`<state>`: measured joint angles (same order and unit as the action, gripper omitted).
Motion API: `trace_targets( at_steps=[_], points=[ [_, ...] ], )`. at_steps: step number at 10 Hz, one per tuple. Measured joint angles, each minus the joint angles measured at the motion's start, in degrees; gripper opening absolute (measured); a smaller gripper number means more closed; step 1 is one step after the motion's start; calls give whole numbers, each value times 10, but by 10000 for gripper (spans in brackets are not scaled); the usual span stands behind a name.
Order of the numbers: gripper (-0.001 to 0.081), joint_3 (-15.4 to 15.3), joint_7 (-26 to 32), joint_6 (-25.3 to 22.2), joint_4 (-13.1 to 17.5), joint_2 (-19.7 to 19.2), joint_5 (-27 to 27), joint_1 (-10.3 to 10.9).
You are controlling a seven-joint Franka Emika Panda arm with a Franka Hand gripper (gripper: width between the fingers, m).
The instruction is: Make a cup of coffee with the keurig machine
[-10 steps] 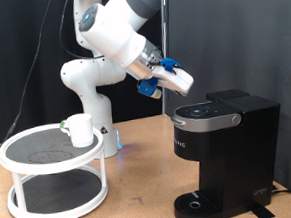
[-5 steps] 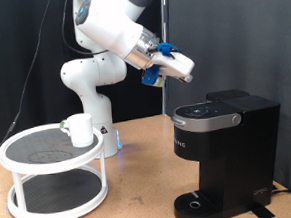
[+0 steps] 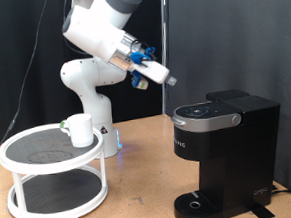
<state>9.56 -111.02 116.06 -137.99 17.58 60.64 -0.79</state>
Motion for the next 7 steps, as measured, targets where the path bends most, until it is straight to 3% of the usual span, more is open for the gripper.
trace_targets(
  at_steps=[1, 4, 7],
  points=[
    [0, 0, -17, 0, -16, 18, -5, -6],
    [0, 1, -33, -5, -17, 18, -13, -7],
    [0, 19, -56, -70, -31, 38, -61, -28]
  ],
)
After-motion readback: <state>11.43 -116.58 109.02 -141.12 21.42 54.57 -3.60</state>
